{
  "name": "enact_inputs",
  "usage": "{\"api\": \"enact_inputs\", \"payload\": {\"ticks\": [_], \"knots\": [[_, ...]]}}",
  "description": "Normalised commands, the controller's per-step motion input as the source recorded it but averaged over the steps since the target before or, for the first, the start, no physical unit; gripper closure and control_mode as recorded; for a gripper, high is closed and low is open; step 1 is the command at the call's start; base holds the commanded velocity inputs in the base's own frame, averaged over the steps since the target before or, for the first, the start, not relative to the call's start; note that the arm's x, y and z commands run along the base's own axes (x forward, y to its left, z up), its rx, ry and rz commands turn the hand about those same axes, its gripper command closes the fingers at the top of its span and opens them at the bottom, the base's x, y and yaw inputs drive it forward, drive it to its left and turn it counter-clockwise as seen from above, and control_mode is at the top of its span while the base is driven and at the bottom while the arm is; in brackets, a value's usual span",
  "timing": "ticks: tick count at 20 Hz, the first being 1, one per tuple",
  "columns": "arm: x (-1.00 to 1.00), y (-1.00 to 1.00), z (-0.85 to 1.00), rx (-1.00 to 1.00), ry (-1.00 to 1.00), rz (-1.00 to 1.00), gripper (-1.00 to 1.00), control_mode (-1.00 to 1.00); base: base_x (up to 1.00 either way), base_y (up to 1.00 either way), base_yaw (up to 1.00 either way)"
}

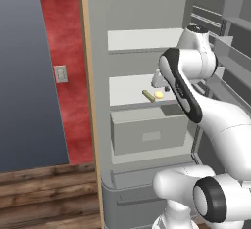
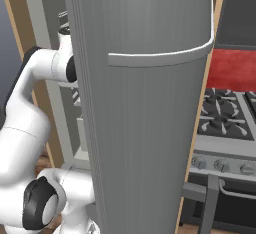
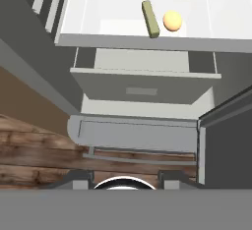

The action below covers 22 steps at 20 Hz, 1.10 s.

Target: Pick the egg and butter from the fridge and place them by the bowl for mixing.

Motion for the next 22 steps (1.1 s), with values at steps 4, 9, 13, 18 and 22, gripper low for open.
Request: {"api": "enact_inputs", "payload": {"ticks": [4,9,13,18,22], "knots": [[-0.06,0.00,-0.16,-0.05,-0.09,0.00,-1.00,-1.00,0.00,0.00,0.00],[-0.01,-0.02,-0.27,-0.10,-0.08,0.00,-1.00,-1.00,0.00,0.00,0.00],[0.08,-0.03,-0.31,-0.03,0.01,0.00,-1.00,-1.00,0.00,0.00,0.00],[0.28,-0.05,-0.34,-0.01,0.03,0.00,-1.00,-1.00,0.00,0.00,0.00],[0.37,-0.19,-0.22,0.00,0.00,0.00,-1.00,-1.00,0.00,0.00,0.00]]}}
